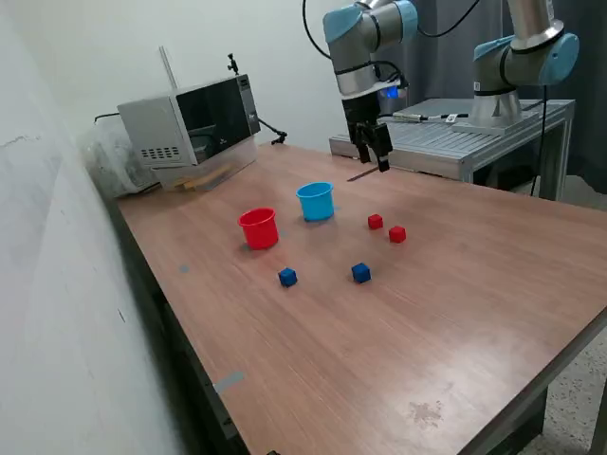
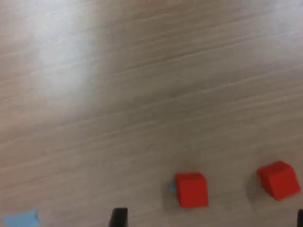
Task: Place red objects in the red bin, and blue objects in the blue bin.
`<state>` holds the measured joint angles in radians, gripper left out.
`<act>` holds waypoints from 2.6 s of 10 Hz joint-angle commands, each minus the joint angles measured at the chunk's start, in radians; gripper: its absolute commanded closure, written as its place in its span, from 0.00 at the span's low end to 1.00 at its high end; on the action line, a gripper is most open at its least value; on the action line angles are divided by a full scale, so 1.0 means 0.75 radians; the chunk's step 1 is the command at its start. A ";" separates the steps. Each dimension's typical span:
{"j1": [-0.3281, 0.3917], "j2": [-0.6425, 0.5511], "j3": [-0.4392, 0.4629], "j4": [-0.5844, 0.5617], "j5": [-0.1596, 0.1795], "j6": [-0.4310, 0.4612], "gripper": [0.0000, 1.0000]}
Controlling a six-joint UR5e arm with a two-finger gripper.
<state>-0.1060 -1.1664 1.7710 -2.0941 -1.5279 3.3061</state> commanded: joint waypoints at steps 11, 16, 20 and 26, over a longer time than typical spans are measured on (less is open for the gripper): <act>0.002 0.303 -0.097 -0.106 0.002 -0.001 0.00; 0.000 0.346 -0.105 -0.110 0.000 -0.001 0.00; 0.006 0.344 -0.105 -0.114 -0.002 -0.001 1.00; 0.008 0.203 -0.242 -0.033 -0.014 0.002 1.00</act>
<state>-0.0994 -0.9808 1.6366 -2.1490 -1.5375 3.3069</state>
